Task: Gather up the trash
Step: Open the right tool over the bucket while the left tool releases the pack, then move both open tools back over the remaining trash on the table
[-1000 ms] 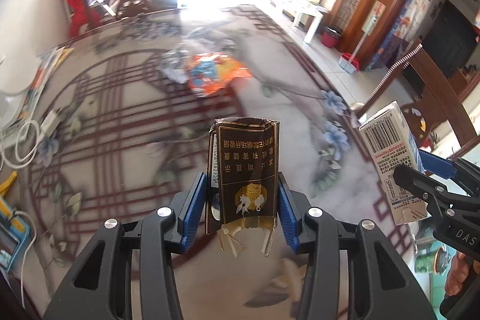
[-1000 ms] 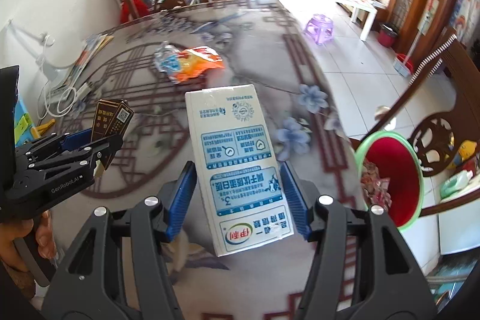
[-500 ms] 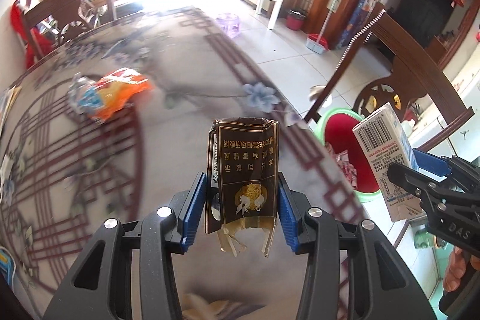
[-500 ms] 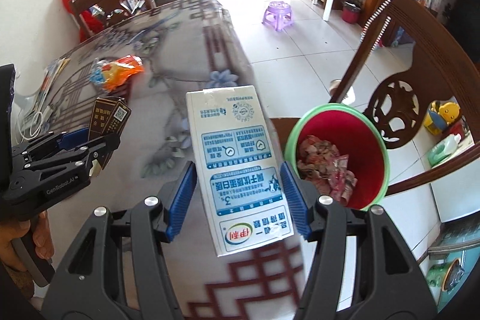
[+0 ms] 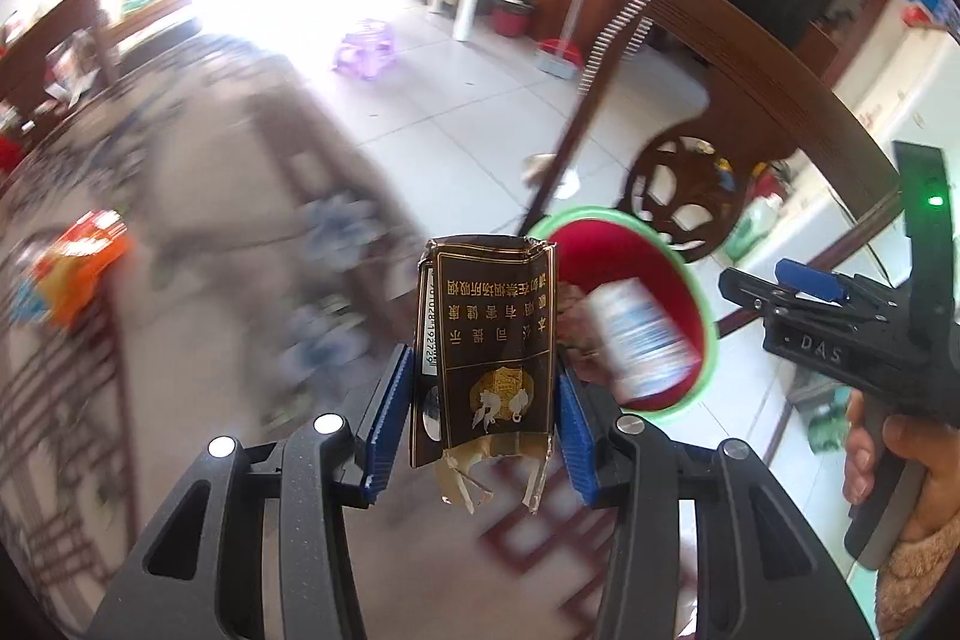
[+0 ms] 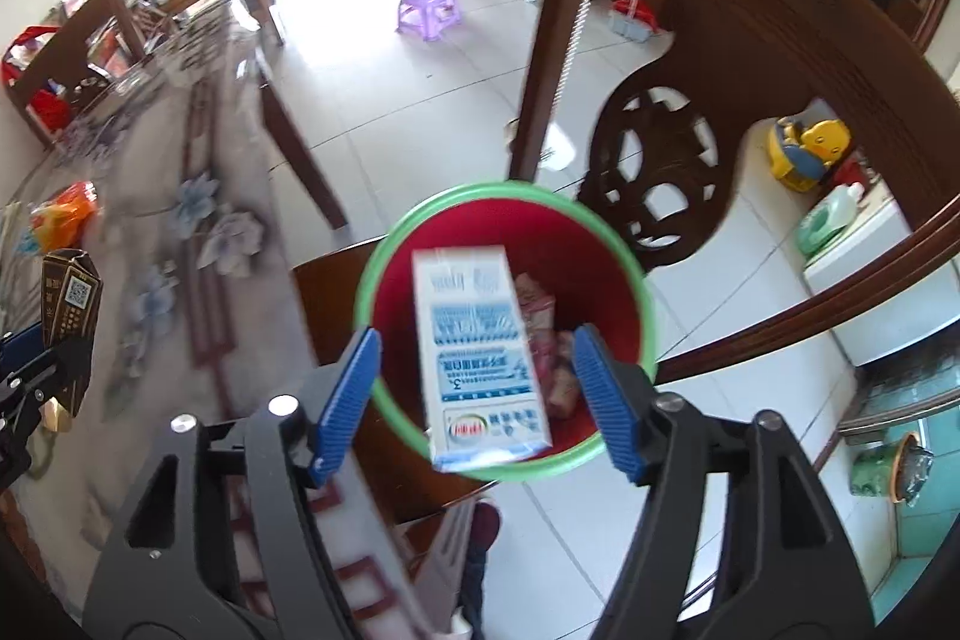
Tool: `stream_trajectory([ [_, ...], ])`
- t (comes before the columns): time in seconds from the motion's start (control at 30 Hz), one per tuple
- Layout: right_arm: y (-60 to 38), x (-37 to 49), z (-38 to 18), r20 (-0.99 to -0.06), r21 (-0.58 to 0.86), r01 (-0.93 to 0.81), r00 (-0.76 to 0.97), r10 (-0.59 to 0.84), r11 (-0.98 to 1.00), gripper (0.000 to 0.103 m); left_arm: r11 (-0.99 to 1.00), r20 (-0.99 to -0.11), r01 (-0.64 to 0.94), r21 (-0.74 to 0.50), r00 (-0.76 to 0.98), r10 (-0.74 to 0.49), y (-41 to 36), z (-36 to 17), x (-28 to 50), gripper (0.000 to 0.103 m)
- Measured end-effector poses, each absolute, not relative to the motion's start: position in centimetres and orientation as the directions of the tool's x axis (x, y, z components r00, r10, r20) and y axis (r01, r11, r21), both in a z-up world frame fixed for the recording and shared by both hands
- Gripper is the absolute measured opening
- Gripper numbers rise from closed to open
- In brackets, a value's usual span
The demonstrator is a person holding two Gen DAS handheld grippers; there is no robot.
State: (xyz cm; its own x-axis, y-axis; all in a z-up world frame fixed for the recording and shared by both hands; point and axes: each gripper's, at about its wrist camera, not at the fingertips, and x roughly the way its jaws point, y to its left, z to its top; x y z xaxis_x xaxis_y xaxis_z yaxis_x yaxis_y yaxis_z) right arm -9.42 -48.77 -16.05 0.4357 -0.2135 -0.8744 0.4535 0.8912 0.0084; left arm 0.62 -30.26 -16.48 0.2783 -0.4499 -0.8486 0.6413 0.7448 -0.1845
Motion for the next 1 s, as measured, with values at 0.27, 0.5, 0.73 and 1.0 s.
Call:
stream_trajectory([
  [0.27,-52.5,-12.7,-14.4,-0.849,-0.018,0.56,0.43,-0.309,0.828,0.073,0.599,-0.828,0.77,-0.223,0.175,-0.533,-39.3,-16.8,-0.4,0.083],
  [0.5,-52.3,-13.8,-13.1,-0.843,-0.002,0.585,0.436,-0.316,0.811,0.076,0.646,-0.821,0.73,-0.223,0.217,-0.529,-35.8,-16.1,0.6,0.083],
  [0.73,-45.0,-7.8,-13.4,-0.841,0.039,0.391,0.509,-0.181,0.919,0.076,0.848,-0.828,0.5,-0.176,0.391,-0.402,-22.3,-15.7,3.8,0.083],
  [1.0,-31.1,2.3,-14.4,-0.842,0.203,0.054,0.519,0.146,0.978,0.079,0.979,-0.865,0.142,-0.147,0.461,-0.197,-5.2,-17.3,6.4,0.083],
])
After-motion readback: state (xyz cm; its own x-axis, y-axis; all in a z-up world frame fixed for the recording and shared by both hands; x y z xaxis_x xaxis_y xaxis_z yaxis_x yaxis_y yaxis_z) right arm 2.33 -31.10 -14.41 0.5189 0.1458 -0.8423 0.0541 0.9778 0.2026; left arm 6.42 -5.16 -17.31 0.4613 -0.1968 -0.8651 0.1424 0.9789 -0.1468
